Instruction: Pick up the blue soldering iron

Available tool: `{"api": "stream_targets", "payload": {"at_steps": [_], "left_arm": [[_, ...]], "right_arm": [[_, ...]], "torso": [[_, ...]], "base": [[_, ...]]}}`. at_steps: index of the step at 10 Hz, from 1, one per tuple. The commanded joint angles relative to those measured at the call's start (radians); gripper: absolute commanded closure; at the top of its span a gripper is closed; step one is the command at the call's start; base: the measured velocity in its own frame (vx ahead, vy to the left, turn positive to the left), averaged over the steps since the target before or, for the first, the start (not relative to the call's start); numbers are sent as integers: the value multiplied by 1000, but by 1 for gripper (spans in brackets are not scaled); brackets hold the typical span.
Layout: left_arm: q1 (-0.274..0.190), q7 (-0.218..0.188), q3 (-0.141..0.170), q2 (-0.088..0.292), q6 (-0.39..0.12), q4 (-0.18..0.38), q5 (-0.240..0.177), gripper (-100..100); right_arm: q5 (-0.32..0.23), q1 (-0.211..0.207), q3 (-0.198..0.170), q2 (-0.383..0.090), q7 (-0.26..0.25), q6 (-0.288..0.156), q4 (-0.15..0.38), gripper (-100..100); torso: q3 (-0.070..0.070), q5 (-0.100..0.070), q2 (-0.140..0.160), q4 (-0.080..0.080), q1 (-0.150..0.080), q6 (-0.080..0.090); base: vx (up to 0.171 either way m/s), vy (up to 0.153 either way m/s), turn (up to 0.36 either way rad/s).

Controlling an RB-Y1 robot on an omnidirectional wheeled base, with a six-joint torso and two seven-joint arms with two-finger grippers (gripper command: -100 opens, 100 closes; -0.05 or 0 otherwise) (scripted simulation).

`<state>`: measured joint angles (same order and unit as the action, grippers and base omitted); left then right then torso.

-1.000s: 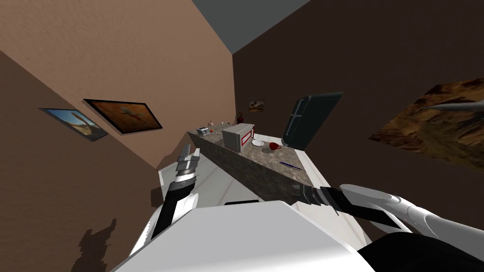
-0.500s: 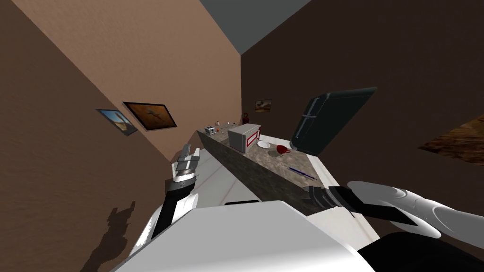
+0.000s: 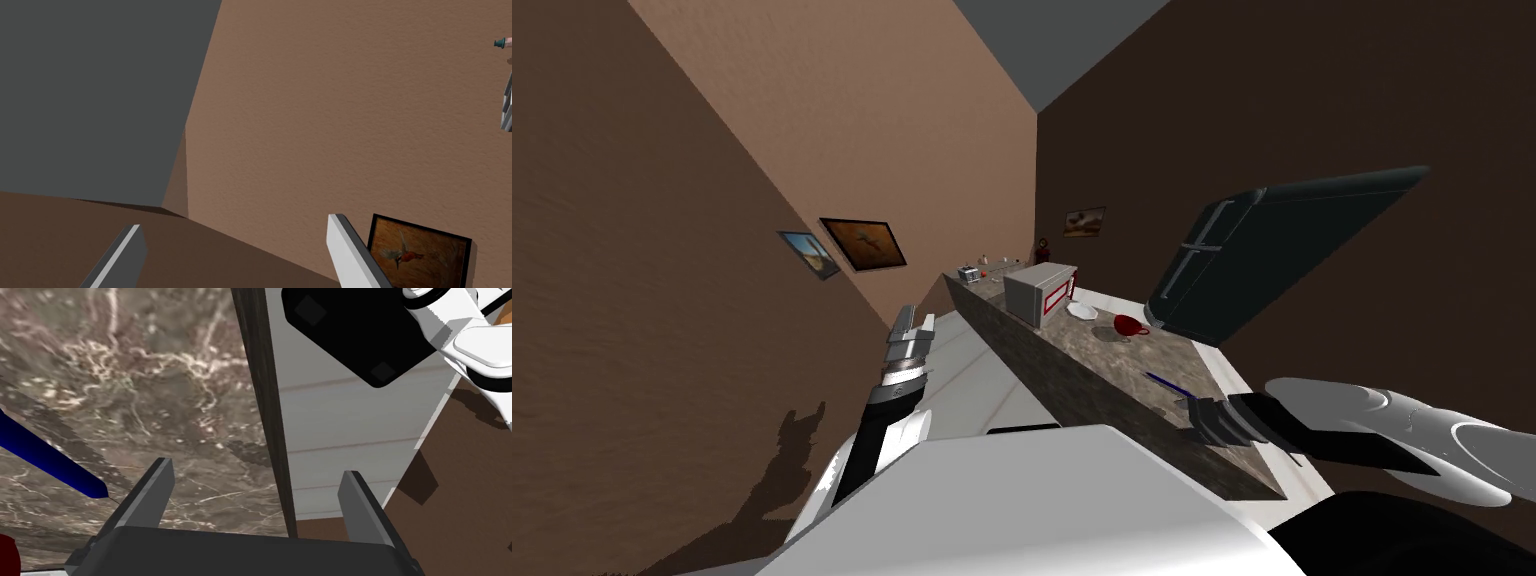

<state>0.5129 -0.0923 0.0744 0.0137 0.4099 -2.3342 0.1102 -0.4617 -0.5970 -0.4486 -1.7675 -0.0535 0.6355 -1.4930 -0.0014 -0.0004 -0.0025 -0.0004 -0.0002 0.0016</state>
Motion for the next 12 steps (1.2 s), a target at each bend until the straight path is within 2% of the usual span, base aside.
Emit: {"api": "stream_targets", "payload": {"at_steps": [1,3,5,7,8,10,11,12], "left_arm": [[0,0,0,0,0,0,0,0],[0,0,0,0,0,0,0,0],[0,0,0,0,0,0,0,0],[0,0,0,0,0,0,0,0],[0,0,0,0,0,0,0,0],[0,0,0,0,0,0,0,0],[0,0,0,0,0,0,0,0],[0,0,0,0,0,0,0,0]], "right_arm": [[-23,12,-30,-25,15,2,29,-100],[-40,5,-75,-68,19,-3,66,-100],[-54,-7,-120,-89,23,-7,91,-100],[-54,-7,-120,-89,23,-7,91,-100],[-65,-21,-161,-92,26,-10,104,-100],[-73,-35,-194,-87,28,-12,110,-100],[-74,-28,-182,-89,32,-13,106,-100],[-76,-28,-184,-88,33,-11,109,0]], "torso": [[0,0,0,0,0,0],[-2,0,-3,-1,0,-2],[-3,0,-5,-1,-3,-1],[-2,0,-3,-1,-1,0],[0,0,0,0,0,0],[-1,0,-2,0,-2,-1],[-1,-1,-1,0,-2,0],[1,0,2,0,1,0]], "base": [[43,-4,236],[92,-28,392],[113,-59,301],[42,-30,51],[47,-36,298],[62,-63,251],[-9,-3,23],[0,0,0]]}}
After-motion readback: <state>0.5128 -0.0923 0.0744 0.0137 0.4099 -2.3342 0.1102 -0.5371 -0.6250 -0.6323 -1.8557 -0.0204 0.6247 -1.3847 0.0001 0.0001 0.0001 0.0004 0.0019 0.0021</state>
